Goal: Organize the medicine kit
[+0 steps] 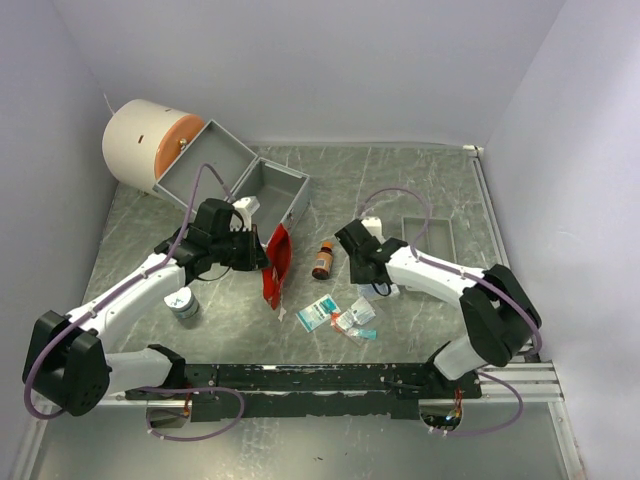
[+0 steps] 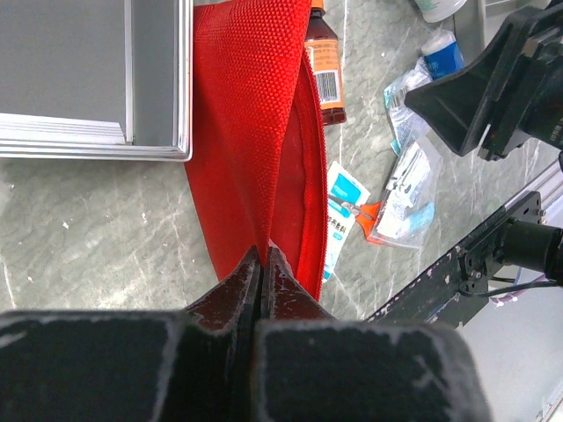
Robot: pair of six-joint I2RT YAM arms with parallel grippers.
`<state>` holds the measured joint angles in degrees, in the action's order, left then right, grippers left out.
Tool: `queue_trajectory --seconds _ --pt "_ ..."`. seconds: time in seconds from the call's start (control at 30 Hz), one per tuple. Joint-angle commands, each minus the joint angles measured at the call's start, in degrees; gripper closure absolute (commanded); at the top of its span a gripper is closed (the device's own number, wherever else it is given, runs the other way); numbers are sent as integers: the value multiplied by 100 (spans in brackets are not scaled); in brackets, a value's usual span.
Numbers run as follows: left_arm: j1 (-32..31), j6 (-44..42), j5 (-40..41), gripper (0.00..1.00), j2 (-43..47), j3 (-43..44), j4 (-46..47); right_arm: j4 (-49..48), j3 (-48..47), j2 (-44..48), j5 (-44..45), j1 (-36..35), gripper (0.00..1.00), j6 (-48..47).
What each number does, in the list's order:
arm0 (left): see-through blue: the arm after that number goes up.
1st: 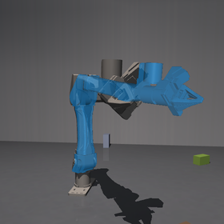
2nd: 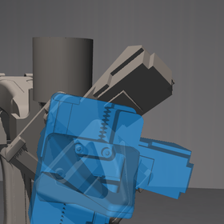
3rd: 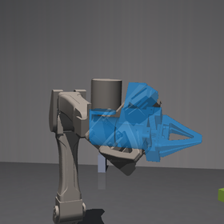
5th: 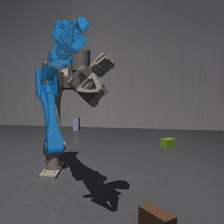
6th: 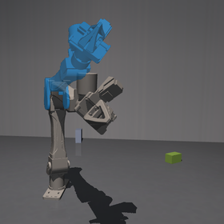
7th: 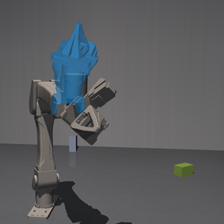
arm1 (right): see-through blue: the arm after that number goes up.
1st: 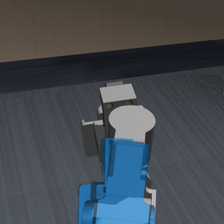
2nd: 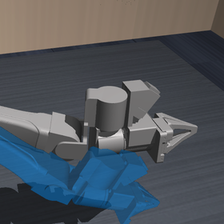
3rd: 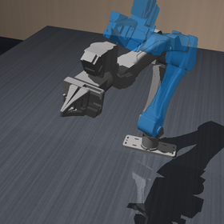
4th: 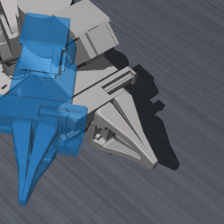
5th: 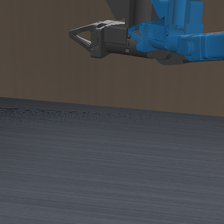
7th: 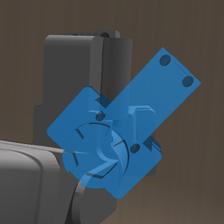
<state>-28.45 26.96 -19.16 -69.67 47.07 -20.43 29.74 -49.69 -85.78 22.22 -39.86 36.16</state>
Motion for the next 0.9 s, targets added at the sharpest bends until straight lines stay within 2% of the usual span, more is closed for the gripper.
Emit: queue_trajectory --seconds 0.0,0.27,0.43,0.63,0.7,0.87 --pt "-44 -106 -86 93 -14 168 49 8 -113 -275 -448 22 66 -697" --pt "-46 -112 -156 93 -99 166 80 82 -91 -748 -502 14 65 -637" --pt "-41 -111 -173 93 -94 163 109 -92 -75 -1028 -430 39 80 -514" --pt "-47 -121 -170 93 -31 138 124 -341 -108 -839 -235 39 97 -436" --pt "-45 -113 -183 93 -12 128 158 -413 -114 -690 -83 39 100 -378" --pt "-46 -99 -209 93 -3 110 204 -745 -45 -215 264 37 100 -232"
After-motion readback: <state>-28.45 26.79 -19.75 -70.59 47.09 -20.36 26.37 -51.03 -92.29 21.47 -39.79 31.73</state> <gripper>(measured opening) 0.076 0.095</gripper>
